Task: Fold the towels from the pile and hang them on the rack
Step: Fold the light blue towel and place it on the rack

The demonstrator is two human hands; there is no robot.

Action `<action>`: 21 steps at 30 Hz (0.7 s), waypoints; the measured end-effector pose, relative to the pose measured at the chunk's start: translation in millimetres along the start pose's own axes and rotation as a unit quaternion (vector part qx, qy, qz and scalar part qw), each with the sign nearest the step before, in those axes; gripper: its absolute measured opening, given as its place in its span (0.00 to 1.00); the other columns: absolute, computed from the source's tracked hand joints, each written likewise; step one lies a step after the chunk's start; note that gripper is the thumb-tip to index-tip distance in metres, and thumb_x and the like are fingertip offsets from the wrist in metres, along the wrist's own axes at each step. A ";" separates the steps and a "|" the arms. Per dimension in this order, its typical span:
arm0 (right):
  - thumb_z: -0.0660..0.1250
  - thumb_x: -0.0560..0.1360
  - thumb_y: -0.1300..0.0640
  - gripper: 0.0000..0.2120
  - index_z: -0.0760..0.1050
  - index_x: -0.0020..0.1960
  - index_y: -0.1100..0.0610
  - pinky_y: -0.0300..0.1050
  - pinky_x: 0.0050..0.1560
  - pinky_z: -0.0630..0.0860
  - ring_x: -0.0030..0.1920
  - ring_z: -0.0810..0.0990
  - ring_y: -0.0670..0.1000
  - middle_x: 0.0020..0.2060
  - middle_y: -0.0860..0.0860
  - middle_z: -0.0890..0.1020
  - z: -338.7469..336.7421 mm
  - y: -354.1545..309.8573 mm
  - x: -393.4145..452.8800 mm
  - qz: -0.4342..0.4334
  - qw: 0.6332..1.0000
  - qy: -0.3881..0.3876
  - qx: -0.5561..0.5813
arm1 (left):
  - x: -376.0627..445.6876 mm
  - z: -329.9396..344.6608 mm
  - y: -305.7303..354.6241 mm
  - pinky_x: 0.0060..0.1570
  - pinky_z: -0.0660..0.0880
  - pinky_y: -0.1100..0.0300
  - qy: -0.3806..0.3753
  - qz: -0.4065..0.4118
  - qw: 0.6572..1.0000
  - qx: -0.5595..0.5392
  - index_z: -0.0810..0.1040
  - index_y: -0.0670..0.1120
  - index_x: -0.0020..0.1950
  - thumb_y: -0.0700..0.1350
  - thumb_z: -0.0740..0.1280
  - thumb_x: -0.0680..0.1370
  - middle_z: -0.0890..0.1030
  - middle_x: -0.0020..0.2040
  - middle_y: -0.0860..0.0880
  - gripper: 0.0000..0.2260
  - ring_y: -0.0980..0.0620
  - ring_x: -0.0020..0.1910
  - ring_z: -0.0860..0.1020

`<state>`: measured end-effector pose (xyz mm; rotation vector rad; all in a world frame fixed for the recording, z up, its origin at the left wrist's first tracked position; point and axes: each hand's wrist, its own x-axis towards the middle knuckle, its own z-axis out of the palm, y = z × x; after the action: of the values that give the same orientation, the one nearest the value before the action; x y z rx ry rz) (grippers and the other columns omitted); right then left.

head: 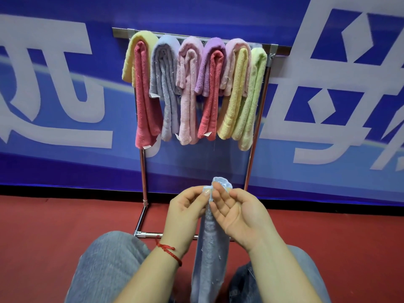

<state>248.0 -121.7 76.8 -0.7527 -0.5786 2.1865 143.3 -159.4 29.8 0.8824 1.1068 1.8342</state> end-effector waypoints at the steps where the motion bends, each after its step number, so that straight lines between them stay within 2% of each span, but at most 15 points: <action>1: 0.51 0.79 0.64 0.15 0.76 0.46 0.67 0.39 0.31 0.80 0.30 0.83 0.48 0.35 0.55 0.85 0.3 0.5 0.0 -0.003 1.000 -0.004 0.007 | -0.2 -0.5 -0.3 0.46 0.78 0.62 -0.004 -0.002 1.000 -0.006 0.83 0.45 0.45 0.48 0.68 0.69 0.85 0.46 0.44 0.10 0.49 0.48 0.82; 3: 0.51 0.78 0.64 0.15 0.76 0.47 0.68 0.39 0.31 0.80 0.30 0.83 0.48 0.35 0.55 0.85 0.9 1.4 -0.2 -0.003 1.000 -0.013 0.021 | 0.3 -3.1 0.4 0.48 0.78 0.61 -0.021 -0.006 1.000 -0.013 0.84 0.45 0.47 0.45 0.72 0.70 0.85 0.48 0.44 0.08 0.49 0.51 0.82; 5: 0.51 0.78 0.65 0.15 0.76 0.48 0.68 0.39 0.32 0.80 0.31 0.83 0.49 0.36 0.55 0.85 0.6 1.7 -0.2 -0.003 0.999 -0.020 0.030 | 0.2 -6.1 1.5 0.52 0.78 0.61 -0.046 0.001 0.999 -0.003 0.83 0.43 0.50 0.40 0.71 0.68 0.84 0.50 0.44 0.11 0.50 0.52 0.82; 9: 0.51 0.78 0.65 0.14 0.75 0.49 0.67 0.39 0.32 0.80 0.32 0.84 0.48 0.37 0.55 0.85 -1.0 -0.2 0.6 -0.005 1.000 -0.026 0.017 | 0.2 -6.9 6.3 0.46 0.76 0.68 -0.055 0.031 0.997 0.046 0.82 0.41 0.50 0.28 0.69 0.70 0.85 0.47 0.47 0.13 0.55 0.48 0.82; 13: 0.52 0.79 0.65 0.13 0.74 0.52 0.67 0.41 0.37 0.81 0.34 0.84 0.49 0.39 0.56 0.85 -2.3 -2.8 1.0 -0.007 0.999 -0.039 -0.001 | 1.4 -8.5 6.9 0.47 0.76 0.67 -0.057 0.041 0.996 0.062 0.82 0.42 0.49 0.29 0.68 0.71 0.85 0.46 0.48 0.12 0.55 0.48 0.82; 17: 0.54 0.78 0.64 0.12 0.76 0.47 0.67 0.42 0.38 0.81 0.31 0.83 0.49 0.36 0.55 0.85 -6.0 -6.3 -1.6 0.008 0.999 -0.032 -0.040 | 7.4 -17.3 7.3 0.53 0.77 0.61 -0.069 0.021 0.996 0.060 0.83 0.43 0.51 0.33 0.66 0.73 0.84 0.50 0.47 0.11 0.52 0.53 0.81; 19: 0.57 0.78 0.64 0.10 0.76 0.47 0.65 0.41 0.32 0.79 0.25 0.78 0.46 0.30 0.53 0.82 -8.9 -8.1 -2.9 0.014 0.995 -0.020 -0.099 | 11.0 -22.6 9.7 0.49 0.77 0.63 -0.072 0.012 0.997 0.039 0.83 0.44 0.50 0.34 0.66 0.73 0.84 0.50 0.45 0.11 0.51 0.52 0.82; 21: 0.60 0.77 0.64 0.09 0.76 0.54 0.59 0.38 0.29 0.74 0.21 0.71 0.44 0.25 0.50 0.77 -14.7 -9.0 0.0 -0.052 0.971 -0.006 -0.231 | 13.1 -27.9 12.6 0.48 0.77 0.64 -0.083 0.009 0.996 0.025 0.83 0.44 0.50 0.36 0.67 0.73 0.84 0.51 0.44 0.09 0.50 0.51 0.82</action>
<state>262.3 -113.6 71.5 -0.9225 -1.1321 1.9801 110.2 -161.5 32.9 1.0572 1.0479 1.7197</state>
